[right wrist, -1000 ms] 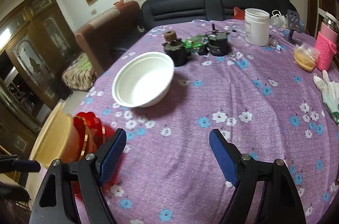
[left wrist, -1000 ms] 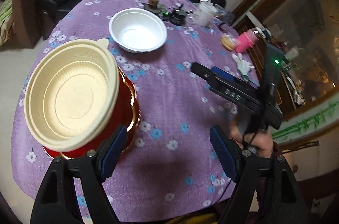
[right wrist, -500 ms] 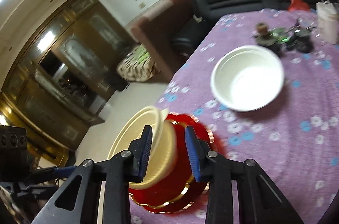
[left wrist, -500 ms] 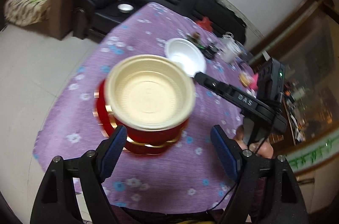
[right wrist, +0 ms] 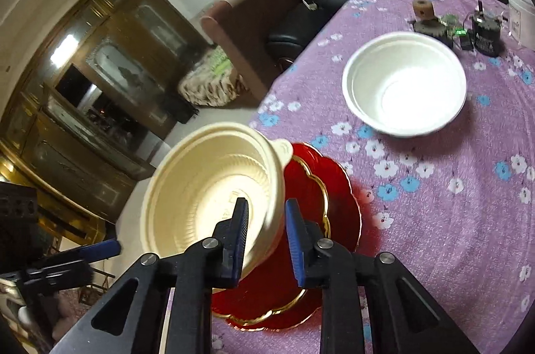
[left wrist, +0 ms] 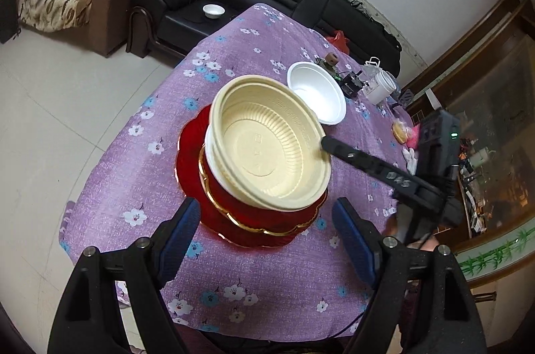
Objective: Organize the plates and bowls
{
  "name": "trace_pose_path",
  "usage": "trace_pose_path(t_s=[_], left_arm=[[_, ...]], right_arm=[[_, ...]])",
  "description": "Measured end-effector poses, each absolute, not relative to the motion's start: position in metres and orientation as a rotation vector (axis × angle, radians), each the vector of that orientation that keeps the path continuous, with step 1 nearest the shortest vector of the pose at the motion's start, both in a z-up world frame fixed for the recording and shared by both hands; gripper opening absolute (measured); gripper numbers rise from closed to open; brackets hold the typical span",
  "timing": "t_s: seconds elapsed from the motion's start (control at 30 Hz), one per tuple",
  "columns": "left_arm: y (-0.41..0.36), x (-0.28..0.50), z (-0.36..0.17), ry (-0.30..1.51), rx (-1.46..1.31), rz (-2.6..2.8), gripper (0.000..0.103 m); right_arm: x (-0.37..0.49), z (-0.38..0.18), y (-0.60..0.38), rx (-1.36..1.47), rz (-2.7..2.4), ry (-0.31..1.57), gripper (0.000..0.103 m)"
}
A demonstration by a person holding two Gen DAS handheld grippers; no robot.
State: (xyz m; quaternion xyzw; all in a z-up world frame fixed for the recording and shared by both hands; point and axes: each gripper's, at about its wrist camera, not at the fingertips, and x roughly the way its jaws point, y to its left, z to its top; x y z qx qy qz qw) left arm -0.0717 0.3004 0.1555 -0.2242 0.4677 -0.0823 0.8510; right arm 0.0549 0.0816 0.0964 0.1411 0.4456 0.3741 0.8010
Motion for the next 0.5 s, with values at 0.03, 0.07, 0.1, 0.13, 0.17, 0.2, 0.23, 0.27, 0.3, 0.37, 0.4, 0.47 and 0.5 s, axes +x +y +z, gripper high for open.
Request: trace_pose_path(t_s=[0.03,0.07,0.1,0.13,0.17,0.2,0.23,0.27,0.3,0.37,0.4,0.47,0.5], left_arm=[[0.297,-0.069,0.158,0.98,-0.456,-0.172,0.081],[0.293,-0.066,0.16,0.976,-0.44,-0.167,0.081],[0.289,-0.06,0.164,0.971,-0.42,-0.16,0.081],[0.283,-0.053,0.167,0.967,-0.4,-0.154,0.081],[0.276,-0.043,0.17,0.963,-0.382,-0.152,0.081],[0.266,-0.03,0.174,0.957,-0.36,-0.155,0.081],[0.26,-0.019,0.177,0.953,-0.348,-0.157,0.081],[0.25,-0.002,0.181,0.945,-0.334,-0.157,0.081],[0.241,0.014,0.184,0.939,-0.325,-0.155,0.081],[0.227,0.041,0.187,0.94,-0.31,-0.15,0.081],[0.216,0.066,0.189,0.95,-0.292,-0.145,0.081],[0.205,0.098,0.187,0.972,-0.27,-0.124,0.081],[0.197,0.123,0.182,1.007,-0.244,-0.109,0.081]], right_arm=[[0.054,0.101,0.076,0.307,0.804,0.94,0.027],[0.054,0.106,0.067,0.306,0.786,0.914,0.029],[0.055,0.11,0.058,0.302,0.755,0.889,0.033],[0.058,0.114,0.044,0.304,0.713,0.861,0.038],[0.061,0.115,0.035,0.311,0.684,0.849,0.039],[0.068,0.115,0.021,0.323,0.636,0.839,0.04],[0.074,0.114,0.01,0.335,0.6,0.837,0.04],[0.082,0.111,-0.003,0.357,0.561,0.836,0.04],[0.089,0.108,-0.015,0.378,0.527,0.836,0.04],[0.104,0.099,-0.034,0.415,0.471,0.843,0.04],[0.113,0.093,-0.041,0.437,0.452,0.85,0.04],[0.126,0.085,-0.049,0.47,0.431,0.868,0.04],[0.135,0.08,-0.051,0.487,0.425,0.879,0.041]])
